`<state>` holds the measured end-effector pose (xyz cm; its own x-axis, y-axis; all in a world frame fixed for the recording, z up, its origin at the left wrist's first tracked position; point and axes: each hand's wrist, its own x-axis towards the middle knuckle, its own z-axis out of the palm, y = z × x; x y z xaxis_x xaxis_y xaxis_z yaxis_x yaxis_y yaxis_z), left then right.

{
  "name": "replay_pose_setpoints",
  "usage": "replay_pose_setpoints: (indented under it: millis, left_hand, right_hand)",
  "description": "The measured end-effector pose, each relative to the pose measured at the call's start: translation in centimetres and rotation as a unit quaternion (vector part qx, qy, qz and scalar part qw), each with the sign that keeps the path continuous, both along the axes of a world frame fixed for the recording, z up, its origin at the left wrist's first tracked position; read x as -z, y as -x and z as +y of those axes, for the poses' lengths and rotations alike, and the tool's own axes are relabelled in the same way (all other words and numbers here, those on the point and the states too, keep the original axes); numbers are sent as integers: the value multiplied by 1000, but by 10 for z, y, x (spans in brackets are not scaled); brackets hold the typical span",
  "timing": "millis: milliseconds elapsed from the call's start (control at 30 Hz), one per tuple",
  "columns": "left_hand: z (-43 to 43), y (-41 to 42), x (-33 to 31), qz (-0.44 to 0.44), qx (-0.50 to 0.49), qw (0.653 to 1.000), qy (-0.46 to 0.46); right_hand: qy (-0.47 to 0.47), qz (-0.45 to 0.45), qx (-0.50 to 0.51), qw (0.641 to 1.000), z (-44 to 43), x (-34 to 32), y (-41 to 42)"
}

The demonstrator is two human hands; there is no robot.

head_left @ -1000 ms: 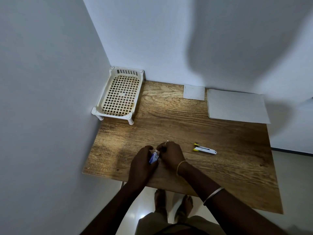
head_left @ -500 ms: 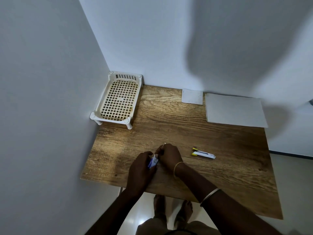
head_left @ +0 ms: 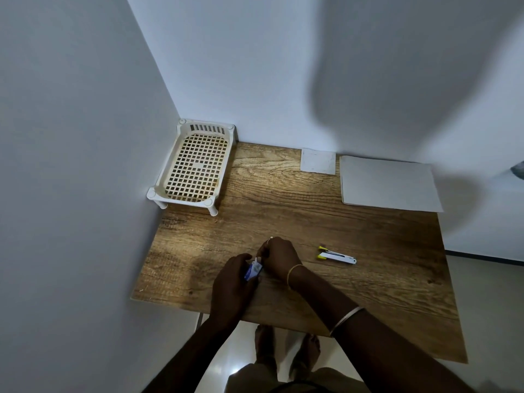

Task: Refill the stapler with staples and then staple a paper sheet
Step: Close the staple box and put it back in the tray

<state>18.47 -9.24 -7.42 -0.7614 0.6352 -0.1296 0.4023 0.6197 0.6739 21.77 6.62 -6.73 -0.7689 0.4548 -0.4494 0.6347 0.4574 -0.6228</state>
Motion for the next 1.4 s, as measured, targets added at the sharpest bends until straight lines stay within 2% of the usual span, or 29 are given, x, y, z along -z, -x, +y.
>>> replay_pose_setpoints:
  millis: [400, 900, 967, 1033, 1200, 1333, 1400]
  left_hand:
    - [0, -1, 0, -14, -21, 1000, -4]
    - [2, -2, -4, -18, -29, 999, 4]
    - [2, -2, -5, -17, -25, 1000, 1]
    - [2, -2, -6, -21, -24, 999, -1]
    - [5, -4, -9, -31, -9, 999, -24]
    - [20, -3, -12, -26, 24, 999, -16]
    - [34, -2, -17, -16, 72, 997, -18]
  right_hand:
    - [45, -25, -2, 999, 6, -3, -4]
    - [41, 10, -3, 999, -6, 3, -18]
    - [4, 15, -23, 1000, -5, 1, -21]
    - [-75, 32, -67, 994, -6, 0, -26]
    - [-205, 72, -207, 954, -9, 0, -39]
    - [-247, 98, -205, 942, 2, -8, -50]
    - [-271, 110, -186, 938, 15, -14, -61]
